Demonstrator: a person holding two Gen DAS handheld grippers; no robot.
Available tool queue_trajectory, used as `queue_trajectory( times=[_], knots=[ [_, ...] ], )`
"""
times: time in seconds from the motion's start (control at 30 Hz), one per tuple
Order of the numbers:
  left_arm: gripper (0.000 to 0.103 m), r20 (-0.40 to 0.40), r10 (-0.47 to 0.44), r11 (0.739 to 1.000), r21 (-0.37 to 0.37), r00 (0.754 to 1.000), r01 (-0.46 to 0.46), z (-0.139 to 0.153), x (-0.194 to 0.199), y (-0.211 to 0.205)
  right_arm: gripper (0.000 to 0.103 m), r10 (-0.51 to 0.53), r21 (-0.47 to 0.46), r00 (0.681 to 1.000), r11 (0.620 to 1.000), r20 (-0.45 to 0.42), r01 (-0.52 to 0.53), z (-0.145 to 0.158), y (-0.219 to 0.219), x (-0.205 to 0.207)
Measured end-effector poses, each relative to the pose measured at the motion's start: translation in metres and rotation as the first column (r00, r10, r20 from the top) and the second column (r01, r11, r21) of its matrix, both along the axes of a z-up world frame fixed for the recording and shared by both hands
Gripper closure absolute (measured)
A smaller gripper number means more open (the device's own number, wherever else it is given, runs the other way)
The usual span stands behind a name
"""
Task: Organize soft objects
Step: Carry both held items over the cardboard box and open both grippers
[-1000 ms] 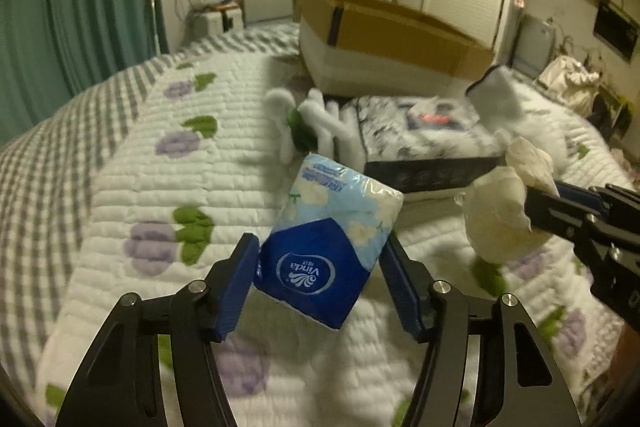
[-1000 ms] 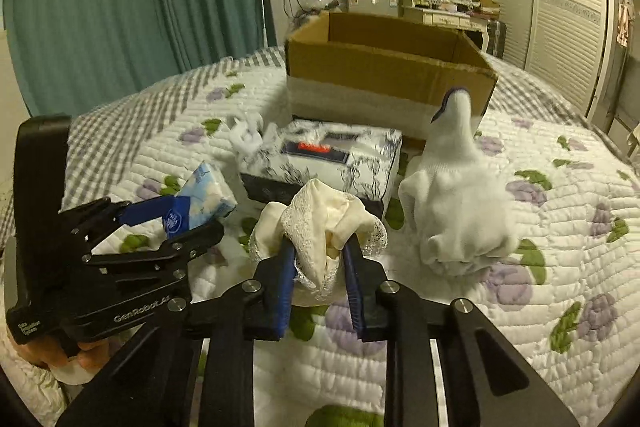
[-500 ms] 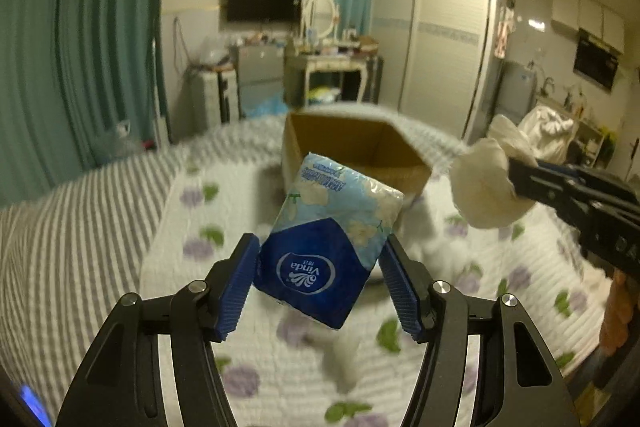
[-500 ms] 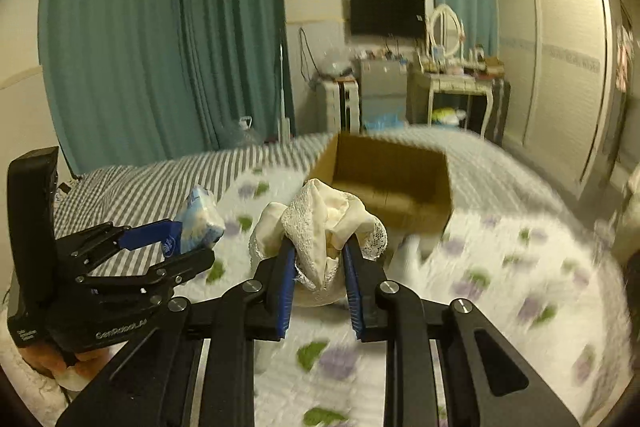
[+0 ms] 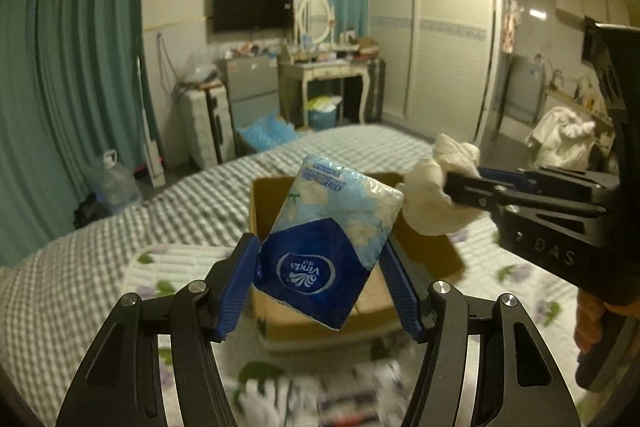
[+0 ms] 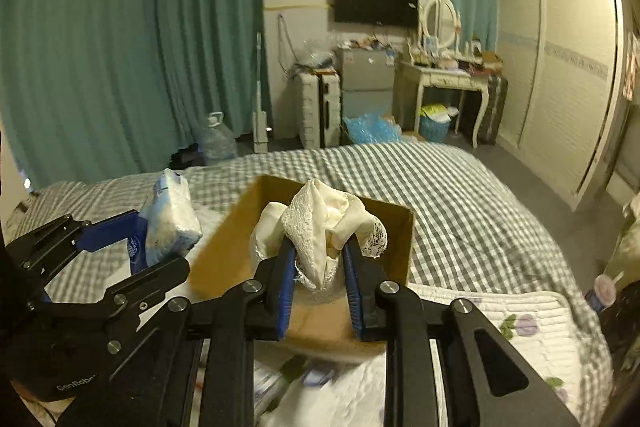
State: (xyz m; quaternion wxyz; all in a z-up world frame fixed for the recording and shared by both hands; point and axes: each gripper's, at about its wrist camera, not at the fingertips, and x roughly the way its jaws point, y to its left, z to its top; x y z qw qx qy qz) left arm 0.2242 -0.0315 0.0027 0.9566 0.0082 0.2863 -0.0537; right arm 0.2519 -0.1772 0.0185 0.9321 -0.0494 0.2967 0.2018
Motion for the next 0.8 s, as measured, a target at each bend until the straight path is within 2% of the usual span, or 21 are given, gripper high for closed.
queue_trajectory(
  times=[0.07,0.17,0.3,0.33,0.37,0.4,0.43,0.6,0.8],
  knots=[
    [0.042,-0.033,0.012,1.0,0.007,0.999,-0.011,-0.019,0.029,-0.001,0.081,-0.004,-0.013,0.999,1.0,-0.033,0.003,-0.021,-0.004,0.027],
    [0.042,-0.051,0.014,1.0,0.0,0.999,-0.014,-0.039,0.052,-0.001,0.081,0.001,-0.021,0.999,1.0,-0.047,-0.002,-0.044,-0.007,0.052],
    [0.039,-0.054,0.05,0.999,0.011,0.997,-0.049,-0.051,0.061,-0.002,0.077,-0.006,-0.004,0.997,1.0,-0.071,0.006,-0.063,-0.011,0.067],
    [0.031,-0.046,0.074,0.997,0.02,0.996,-0.074,-0.051,0.062,-0.002,0.068,-0.012,0.004,0.997,1.0,-0.082,0.012,-0.066,-0.013,0.071],
    [0.024,-0.037,0.087,0.996,0.023,0.996,-0.086,-0.051,0.06,-0.002,0.052,-0.024,0.012,0.996,1.0,-0.084,0.025,-0.069,-0.016,0.067],
    [0.015,-0.027,0.1,0.995,0.027,0.995,-0.099,-0.05,0.058,-0.002,0.043,-0.031,0.014,0.996,0.999,-0.084,0.032,-0.07,-0.018,0.067],
    [0.014,-0.009,0.119,0.992,0.035,0.993,-0.119,-0.047,0.055,-0.001,0.031,-0.038,0.029,0.996,0.999,-0.075,0.04,-0.067,-0.022,0.064],
    [0.014,0.014,0.147,0.988,0.039,0.989,-0.148,-0.021,0.035,0.007,0.029,-0.056,0.051,0.998,0.997,-0.034,0.058,-0.037,-0.036,0.043],
    [0.012,0.115,0.142,0.989,0.023,0.983,-0.145,0.055,-0.034,0.015,0.021,-0.069,0.038,0.996,0.997,0.057,0.067,0.039,-0.044,-0.021]
  ],
)
